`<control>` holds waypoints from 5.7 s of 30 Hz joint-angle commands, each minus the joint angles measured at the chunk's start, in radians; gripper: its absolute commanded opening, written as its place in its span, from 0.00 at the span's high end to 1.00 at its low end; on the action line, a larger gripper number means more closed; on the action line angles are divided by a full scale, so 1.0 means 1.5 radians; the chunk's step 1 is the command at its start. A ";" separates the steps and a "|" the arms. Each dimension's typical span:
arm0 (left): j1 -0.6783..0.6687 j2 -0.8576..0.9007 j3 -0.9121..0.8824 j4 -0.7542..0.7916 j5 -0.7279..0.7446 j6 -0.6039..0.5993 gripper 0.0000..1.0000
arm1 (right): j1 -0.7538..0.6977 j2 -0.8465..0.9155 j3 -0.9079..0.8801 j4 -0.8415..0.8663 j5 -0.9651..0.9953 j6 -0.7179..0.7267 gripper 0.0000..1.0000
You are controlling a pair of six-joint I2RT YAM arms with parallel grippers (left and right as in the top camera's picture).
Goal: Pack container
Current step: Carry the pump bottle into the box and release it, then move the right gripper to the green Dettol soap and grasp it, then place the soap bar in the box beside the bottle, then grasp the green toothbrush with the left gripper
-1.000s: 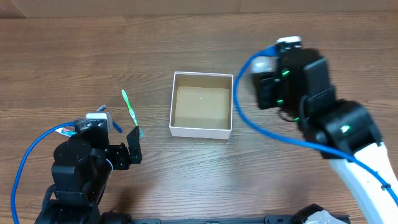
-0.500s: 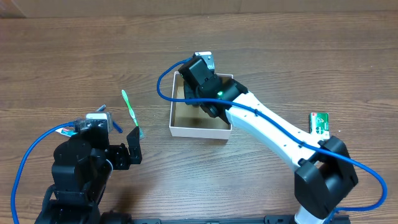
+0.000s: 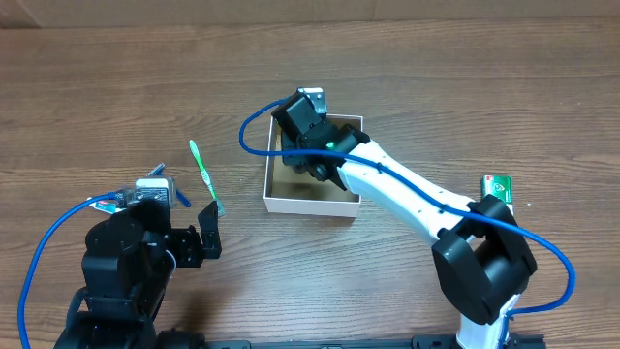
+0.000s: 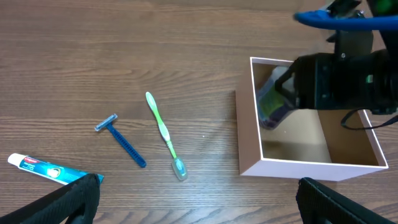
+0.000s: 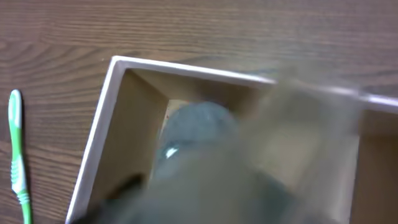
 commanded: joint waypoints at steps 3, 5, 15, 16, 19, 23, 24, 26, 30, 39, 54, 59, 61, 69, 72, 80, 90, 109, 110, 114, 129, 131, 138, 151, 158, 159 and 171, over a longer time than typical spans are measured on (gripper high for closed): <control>0.005 0.002 0.018 0.002 -0.005 0.001 0.00 | -0.001 -0.017 0.023 0.009 0.006 -0.024 0.00; 0.005 0.002 0.018 0.002 -0.005 0.001 0.00 | 0.001 -0.026 0.023 -0.006 0.007 -0.035 0.00; 0.005 0.002 0.018 0.003 -0.022 0.001 0.00 | -0.120 -0.376 0.023 -0.242 0.180 0.039 0.00; 0.005 0.002 0.018 0.003 -0.022 0.001 0.00 | -0.232 -0.409 0.023 -0.299 0.147 0.031 0.00; 0.005 0.002 0.018 0.003 -0.022 0.001 0.00 | -0.521 -0.403 0.009 -0.373 -0.037 -0.148 0.00; 0.005 0.002 0.018 0.003 -0.022 0.001 0.00 | -0.690 -0.377 -0.044 -0.373 -0.164 -0.249 0.00; 0.005 0.002 0.018 0.003 -0.022 0.001 0.00 | -0.725 -0.359 -0.068 -0.369 -0.191 -0.276 0.00; 0.005 0.002 0.018 0.005 -0.022 0.001 0.00 | -0.748 -0.330 -0.098 -0.349 -0.194 -0.305 0.00; 0.005 0.002 0.018 0.006 -0.024 0.001 0.00 | -0.745 -0.247 -0.117 -0.338 -0.189 -0.367 0.00; 0.005 0.002 0.018 0.006 -0.024 0.001 0.00 | -0.696 -0.123 -0.133 -0.335 -0.191 -0.423 0.00; 0.005 0.002 0.018 -0.005 -0.024 0.001 0.00 | -0.695 -0.107 -0.278 -0.169 -0.126 -0.437 0.00; 0.005 0.002 0.018 -0.006 -0.024 0.001 0.00 | -0.695 -0.107 -0.311 -0.129 -0.127 -0.439 0.00; 0.005 0.002 0.018 -0.006 -0.024 0.001 0.00 | -0.695 -0.107 -0.311 -0.125 -0.127 -0.439 0.00; 0.005 0.002 0.018 -0.012 -0.024 0.001 0.00 | -0.695 -0.107 -0.311 -0.098 -0.157 -0.459 0.00; 0.005 0.002 0.018 -0.012 -0.024 0.001 0.00 | -0.695 -0.107 -0.311 -0.101 -0.157 -0.459 0.03; 0.005 0.002 0.018 -0.014 -0.023 0.001 0.00 | -0.695 -0.107 -0.341 -0.093 -0.157 -0.459 0.07; 0.005 0.002 0.018 -0.014 -0.023 0.001 0.00 | -0.694 -0.107 -0.340 -0.065 -0.177 -0.455 0.57; 0.005 0.002 0.018 -0.014 -0.022 0.000 0.00 | -0.388 -0.249 0.053 -0.371 -0.193 -0.234 0.96; 0.005 0.002 0.018 -0.014 -0.021 -0.002 0.00 | -0.336 -0.256 0.054 -0.365 -0.184 -0.202 0.96; 0.005 0.002 0.018 -0.014 -0.021 -0.002 0.00 | -0.192 -0.242 0.036 -0.302 -0.183 -0.125 0.96; 0.005 0.002 0.018 -0.014 -0.022 -0.002 0.00 | -0.155 -0.013 0.036 -0.202 -0.162 -0.072 0.14; 0.005 0.002 0.018 -0.014 -0.022 -0.002 0.00 | -0.155 -0.015 0.045 -0.203 -0.161 -0.074 0.00; 0.005 0.002 0.018 -0.015 -0.022 -0.001 0.00 | -0.155 -0.160 0.143 -0.320 -0.024 -0.059 0.00; 0.005 0.105 0.036 0.006 -0.039 -0.082 0.00 | -0.238 -0.419 0.025 -0.529 0.021 0.063 0.00; 0.004 0.332 0.236 -0.105 -0.061 -0.163 0.00 | -0.443 -0.506 -0.110 -0.453 -0.167 -0.148 0.00; 0.001 0.341 0.246 -0.099 -0.056 -0.170 0.00 | -0.500 -0.506 -0.110 -0.452 -0.223 -0.187 0.00; -0.001 0.563 0.245 -0.062 -0.090 -0.296 0.00 | -0.673 -0.412 -0.111 -0.457 -0.291 -0.193 0.00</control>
